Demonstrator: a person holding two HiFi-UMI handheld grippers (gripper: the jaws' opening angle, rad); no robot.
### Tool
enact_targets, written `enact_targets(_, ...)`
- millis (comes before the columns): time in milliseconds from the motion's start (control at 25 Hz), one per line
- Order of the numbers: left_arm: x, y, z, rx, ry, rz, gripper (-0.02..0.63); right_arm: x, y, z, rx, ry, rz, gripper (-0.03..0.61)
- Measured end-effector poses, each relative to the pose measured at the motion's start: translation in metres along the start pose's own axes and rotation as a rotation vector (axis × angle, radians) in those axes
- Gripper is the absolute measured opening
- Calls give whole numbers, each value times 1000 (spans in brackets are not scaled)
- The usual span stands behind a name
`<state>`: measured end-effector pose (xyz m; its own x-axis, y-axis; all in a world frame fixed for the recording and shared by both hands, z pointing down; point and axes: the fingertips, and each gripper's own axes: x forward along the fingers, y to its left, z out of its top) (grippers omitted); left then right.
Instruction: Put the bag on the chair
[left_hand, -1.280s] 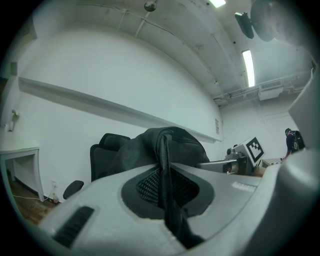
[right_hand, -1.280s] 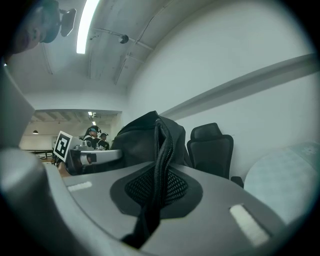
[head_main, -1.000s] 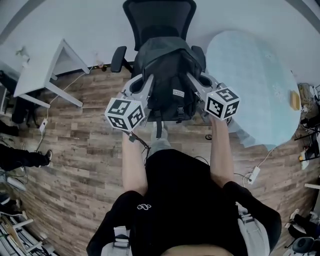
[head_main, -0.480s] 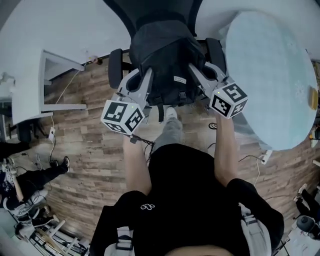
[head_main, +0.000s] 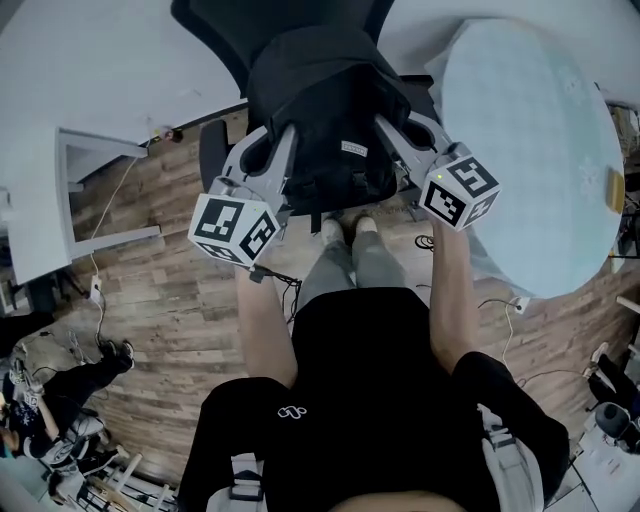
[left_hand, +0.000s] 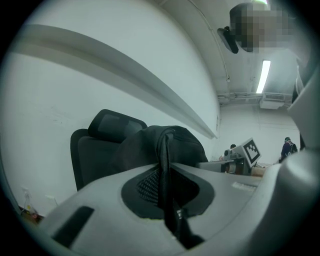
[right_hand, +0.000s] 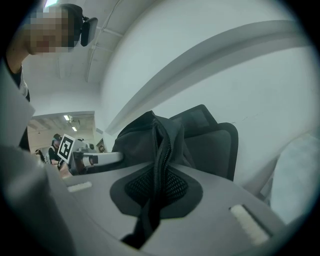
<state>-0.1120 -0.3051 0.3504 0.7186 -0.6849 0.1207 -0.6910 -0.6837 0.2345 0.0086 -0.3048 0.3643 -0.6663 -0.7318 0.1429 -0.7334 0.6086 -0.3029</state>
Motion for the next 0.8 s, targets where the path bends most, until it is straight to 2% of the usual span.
enact_targets(440, 51, 33, -53, -64, 98, 22, 14, 24, -59, -43, 45, 107, -14, 20)
enact_targets(800, 90, 80, -81, -90, 102, 29, 14, 67, -103, -67, 55, 127, -27, 20)
